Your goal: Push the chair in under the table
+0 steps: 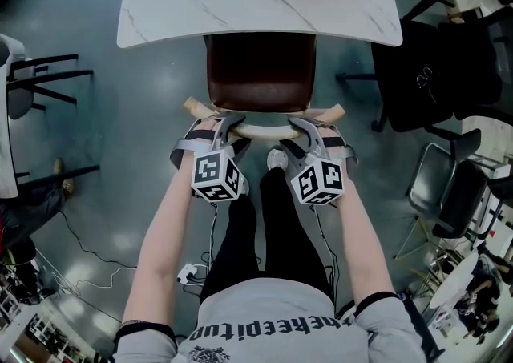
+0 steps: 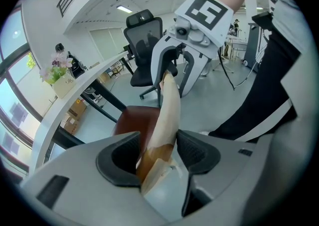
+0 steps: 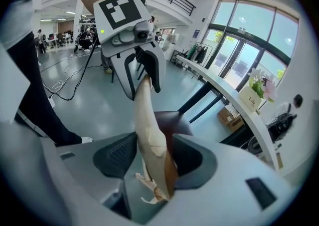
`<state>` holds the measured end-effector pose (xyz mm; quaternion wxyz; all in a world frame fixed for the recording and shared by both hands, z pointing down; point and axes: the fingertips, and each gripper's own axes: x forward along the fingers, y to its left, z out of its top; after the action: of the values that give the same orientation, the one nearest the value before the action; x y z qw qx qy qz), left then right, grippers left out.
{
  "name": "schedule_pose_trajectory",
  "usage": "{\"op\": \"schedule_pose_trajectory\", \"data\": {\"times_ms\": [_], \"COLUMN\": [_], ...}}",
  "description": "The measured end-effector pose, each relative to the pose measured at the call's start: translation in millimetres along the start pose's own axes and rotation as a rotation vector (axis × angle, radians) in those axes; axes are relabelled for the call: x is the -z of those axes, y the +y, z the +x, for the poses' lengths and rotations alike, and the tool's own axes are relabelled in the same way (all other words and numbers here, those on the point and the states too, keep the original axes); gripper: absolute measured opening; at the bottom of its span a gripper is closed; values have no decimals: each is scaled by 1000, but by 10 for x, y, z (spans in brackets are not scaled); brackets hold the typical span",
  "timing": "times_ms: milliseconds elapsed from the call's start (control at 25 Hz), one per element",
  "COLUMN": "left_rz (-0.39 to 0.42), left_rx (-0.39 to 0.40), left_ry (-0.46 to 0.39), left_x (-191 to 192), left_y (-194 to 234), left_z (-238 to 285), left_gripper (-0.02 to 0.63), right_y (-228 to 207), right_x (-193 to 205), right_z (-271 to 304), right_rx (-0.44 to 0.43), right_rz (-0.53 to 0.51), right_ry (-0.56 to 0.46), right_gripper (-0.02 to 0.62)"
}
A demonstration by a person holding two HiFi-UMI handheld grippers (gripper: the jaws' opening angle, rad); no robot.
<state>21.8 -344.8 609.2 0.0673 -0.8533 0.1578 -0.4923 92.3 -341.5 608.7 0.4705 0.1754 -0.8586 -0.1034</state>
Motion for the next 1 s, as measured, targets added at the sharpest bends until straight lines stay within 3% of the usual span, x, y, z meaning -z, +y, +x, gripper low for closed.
{"op": "schedule_pose_trajectory", "data": {"times_ms": [360,640,800,1000], "left_rz": [-14,-18,-30,-68], "left_rx": [7,-29,-48,-95], "left_ry": [8,-32,-51,-118], "left_x": [26,0,-33,-108], "left_y": [-19,-33,-28,-39], "left_z": [8,-57,-118,-340], "left_gripper": [241,227,220,139], "right_y": [8,-3,3,-32], "right_x": [-8,-28,-83,-225], "right_z": [21,17,-35,-166], "right_rx": [6,-10,1,60], "right_rz": [59,128,178,236], "right_ry": [9,49,30,-22], "right_gripper": [245,262,245,169]}}
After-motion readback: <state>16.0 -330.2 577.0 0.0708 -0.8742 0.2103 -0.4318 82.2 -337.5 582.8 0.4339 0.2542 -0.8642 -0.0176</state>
